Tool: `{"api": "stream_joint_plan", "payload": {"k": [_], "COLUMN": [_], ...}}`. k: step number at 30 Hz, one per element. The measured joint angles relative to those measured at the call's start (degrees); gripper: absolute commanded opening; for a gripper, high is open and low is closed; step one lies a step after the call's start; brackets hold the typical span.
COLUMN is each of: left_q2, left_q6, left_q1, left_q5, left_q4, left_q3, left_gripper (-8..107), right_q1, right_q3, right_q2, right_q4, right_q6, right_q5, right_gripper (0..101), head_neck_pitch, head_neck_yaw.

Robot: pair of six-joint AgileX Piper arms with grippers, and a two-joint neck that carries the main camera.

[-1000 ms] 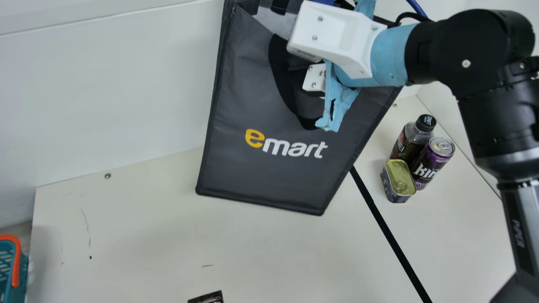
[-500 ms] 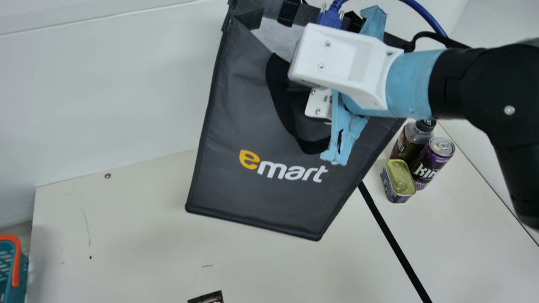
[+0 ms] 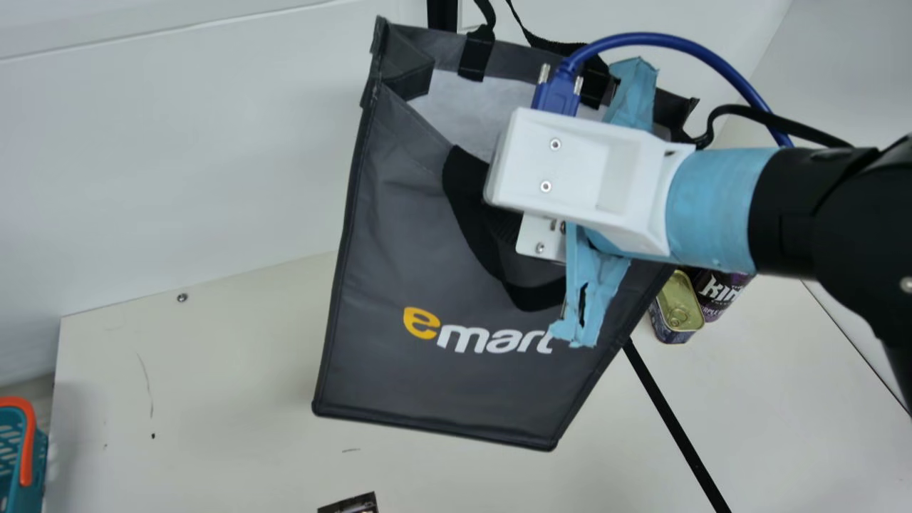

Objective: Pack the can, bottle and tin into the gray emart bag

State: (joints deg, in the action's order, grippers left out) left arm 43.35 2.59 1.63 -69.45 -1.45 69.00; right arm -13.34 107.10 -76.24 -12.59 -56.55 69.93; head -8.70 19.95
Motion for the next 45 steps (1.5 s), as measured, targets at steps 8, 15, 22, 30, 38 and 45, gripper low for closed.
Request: {"api": "stream_joint_plan", "payload": {"k": [8,15,22,30,38,45], "left_q2": [0.0,0.0,0.0,0.0,0.0,0.0], "left_q6": [0.0,0.0,0.0,0.0,0.0,0.0], "left_q1": [0.0,0.0,0.0,0.0,0.0,0.0], "left_q5": [0.0,0.0,0.0,0.0,0.0,0.0], "left_q4": [0.0,0.0,0.0,0.0,0.0,0.0], "left_q3": [0.0,0.0,0.0,0.0,0.0,0.0], "left_gripper": [90,90,90,90,90,90], "right_q1": [-2.75,-5.52,-8.74,-11.6,-14.35,-17.06], "right_q3": [-2.88,-5.66,-7.44,-9.47,-11.73,-13.86], "right_q2": [2.06,4.24,6.41,8.09,9.28,10.21], "right_q4": [1.95,3.78,5.62,7.83,9.7,10.96], "right_q6": [1.6,2.82,4.46,6.09,7.95,10.22], "right_q5": [-0.05,-0.04,-0.03,-0.05,-0.05,-0.11], "right_gripper": [0,0,0,0,0,0], "head_neck_pitch": [0.0,0.0,0.0,0.0,0.0,0.0], "head_neck_yaw": [0.0,0.0,0.0,0.0,0.0,0.0]}}
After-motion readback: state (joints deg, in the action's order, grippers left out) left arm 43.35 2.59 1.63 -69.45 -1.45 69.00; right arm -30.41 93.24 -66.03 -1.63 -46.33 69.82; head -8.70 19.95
